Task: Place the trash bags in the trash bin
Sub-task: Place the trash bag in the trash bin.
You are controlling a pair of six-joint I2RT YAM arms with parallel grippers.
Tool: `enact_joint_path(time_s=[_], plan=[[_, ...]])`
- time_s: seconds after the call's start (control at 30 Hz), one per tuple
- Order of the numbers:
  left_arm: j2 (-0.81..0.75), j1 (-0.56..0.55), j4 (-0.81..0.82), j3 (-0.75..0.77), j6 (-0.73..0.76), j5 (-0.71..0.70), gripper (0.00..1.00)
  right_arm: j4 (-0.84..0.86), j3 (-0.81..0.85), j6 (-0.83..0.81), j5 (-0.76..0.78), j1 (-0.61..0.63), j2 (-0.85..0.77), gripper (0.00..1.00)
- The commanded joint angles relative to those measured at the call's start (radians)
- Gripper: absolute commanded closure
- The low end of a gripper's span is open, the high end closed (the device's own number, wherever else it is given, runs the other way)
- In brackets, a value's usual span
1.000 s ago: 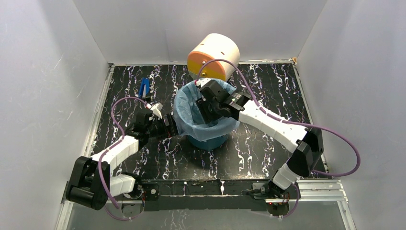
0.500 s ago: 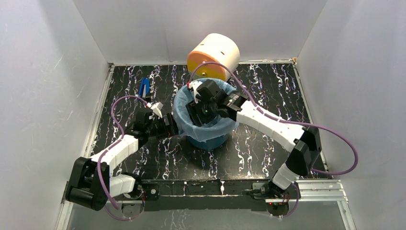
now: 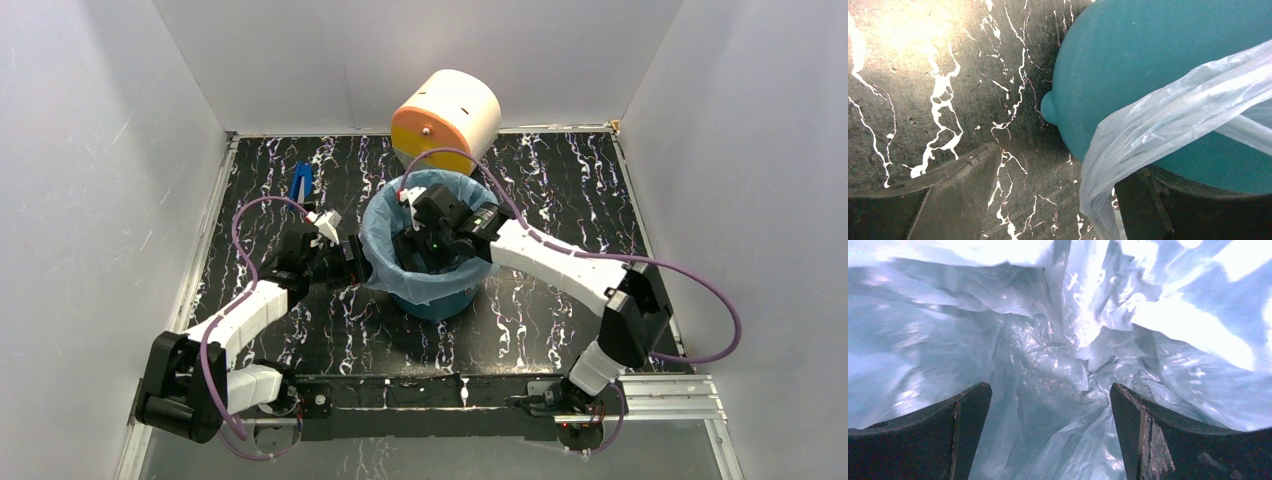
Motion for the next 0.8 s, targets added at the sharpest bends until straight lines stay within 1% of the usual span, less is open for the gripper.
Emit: enact_joint_path(time_s=[0.0,0.07,0.1,0.13,0.2,0.23,0.27,0.4,0.43,0.53,0.6,0.7,0.77], plan=[[-0.022,-0.003,-0.034,0.052,0.034,0.012,0.21,0.035,0.061,0.008,0.079,0.005,-0.114,0.01],[-0.023,-0.003,-0.036,0.05,0.04,0.013,0.21,0.066,0.042,0.059,0.117,0.005,-0.171,0.01],[-0.024,-0.003,-0.036,0.049,0.04,0.013,0.21,0.083,0.025,0.11,0.156,0.006,-0.212,0.01],[-0.024,-0.003,-0.036,0.047,0.04,0.012,0.21,0.142,-0.023,0.144,0.178,0.004,-0.266,0.01],[-0.022,-0.003,-0.033,0.043,0.035,0.016,0.21,0.305,-0.147,0.144,0.097,0.004,-0.388,0.01],[-0.021,-0.002,-0.032,0.043,0.033,0.019,0.21,0.348,-0.184,0.149,0.065,0.003,-0.432,0.01],[-0.02,-0.003,-0.029,0.041,0.031,0.022,0.21,0.354,-0.188,0.159,0.065,0.003,-0.456,0.01],[-0.015,-0.003,-0.022,0.039,0.025,0.03,0.21,0.223,-0.066,0.115,0.018,0.003,-0.383,0.01],[-0.014,-0.003,-0.013,0.035,0.019,0.033,0.21,0.197,-0.042,0.103,-0.021,0.003,-0.355,0.02],[-0.013,-0.003,-0.003,0.034,0.016,0.039,0.21,0.13,0.018,0.089,-0.082,0.004,-0.245,0.1],[-0.013,-0.003,0.0,0.033,0.012,0.035,0.21,0.083,0.056,0.078,-0.095,0.007,-0.165,0.17],[-0.01,-0.003,0.004,0.032,0.006,0.044,0.21,0.02,0.101,0.061,-0.046,0.04,-0.064,0.25],[-0.007,-0.003,0.004,0.03,0.006,0.045,0.21,0.002,0.094,0.049,0.052,0.074,-0.017,0.26]])
